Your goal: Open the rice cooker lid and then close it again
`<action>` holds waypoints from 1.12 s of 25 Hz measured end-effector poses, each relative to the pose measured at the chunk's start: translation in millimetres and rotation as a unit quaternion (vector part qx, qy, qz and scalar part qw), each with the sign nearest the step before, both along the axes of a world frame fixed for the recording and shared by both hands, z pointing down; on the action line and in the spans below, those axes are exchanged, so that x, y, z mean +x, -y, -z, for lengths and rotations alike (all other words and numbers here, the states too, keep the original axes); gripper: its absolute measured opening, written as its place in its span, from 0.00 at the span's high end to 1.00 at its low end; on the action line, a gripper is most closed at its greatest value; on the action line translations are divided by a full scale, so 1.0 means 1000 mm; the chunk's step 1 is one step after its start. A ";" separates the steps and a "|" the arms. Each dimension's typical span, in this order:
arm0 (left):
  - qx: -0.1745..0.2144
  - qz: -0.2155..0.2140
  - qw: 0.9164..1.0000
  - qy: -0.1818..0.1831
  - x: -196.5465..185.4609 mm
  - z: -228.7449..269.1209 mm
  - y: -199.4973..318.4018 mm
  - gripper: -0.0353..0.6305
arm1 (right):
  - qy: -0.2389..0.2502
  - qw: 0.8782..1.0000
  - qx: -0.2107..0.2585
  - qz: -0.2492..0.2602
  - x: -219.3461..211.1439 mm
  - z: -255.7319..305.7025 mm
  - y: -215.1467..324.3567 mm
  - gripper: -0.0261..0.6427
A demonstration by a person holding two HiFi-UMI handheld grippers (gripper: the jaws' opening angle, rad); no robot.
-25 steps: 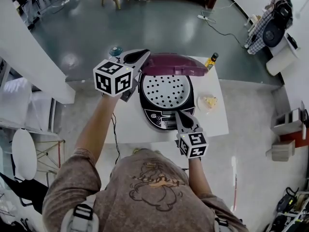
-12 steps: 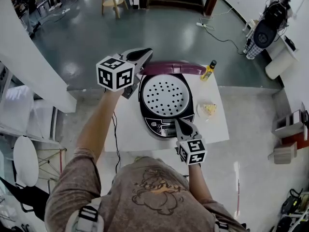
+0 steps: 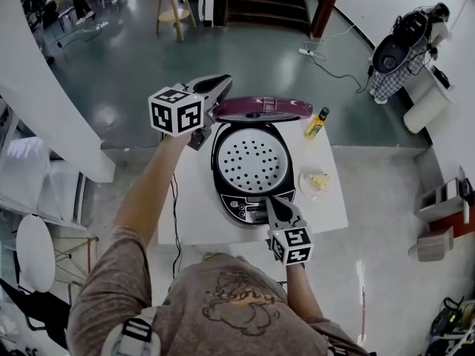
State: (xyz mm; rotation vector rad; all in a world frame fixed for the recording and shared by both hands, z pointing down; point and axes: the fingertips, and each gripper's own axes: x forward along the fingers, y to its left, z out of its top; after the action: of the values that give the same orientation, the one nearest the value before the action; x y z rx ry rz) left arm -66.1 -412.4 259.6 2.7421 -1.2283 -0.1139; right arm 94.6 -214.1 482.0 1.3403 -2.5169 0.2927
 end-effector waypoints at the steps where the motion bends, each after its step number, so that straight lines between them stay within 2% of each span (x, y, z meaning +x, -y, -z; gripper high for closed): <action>1: 0.000 0.001 1.000 -0.006 -0.002 0.002 0.004 0.91 | 0.000 1.000 0.001 0.000 0.000 0.000 0.000 0.96; 10: 0.020 0.020 0.998 -0.050 -0.025 0.021 0.039 0.91 | -0.002 1.000 0.002 -0.001 0.000 0.000 0.000 0.96; 18: 0.026 0.002 0.999 -0.032 -0.021 0.024 0.060 0.91 | -0.003 1.000 0.004 -0.002 0.000 -0.002 0.001 0.96; 28: 0.047 0.013 0.999 -0.018 -0.027 0.025 0.057 0.91 | -0.007 1.000 0.009 -0.004 0.000 -0.001 0.001 0.96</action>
State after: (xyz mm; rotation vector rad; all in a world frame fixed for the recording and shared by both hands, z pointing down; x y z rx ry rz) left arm -93.6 -469.9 235.0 2.7899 -1.2810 -0.2295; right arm 94.6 -214.9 482.8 1.3554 -2.5083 0.2617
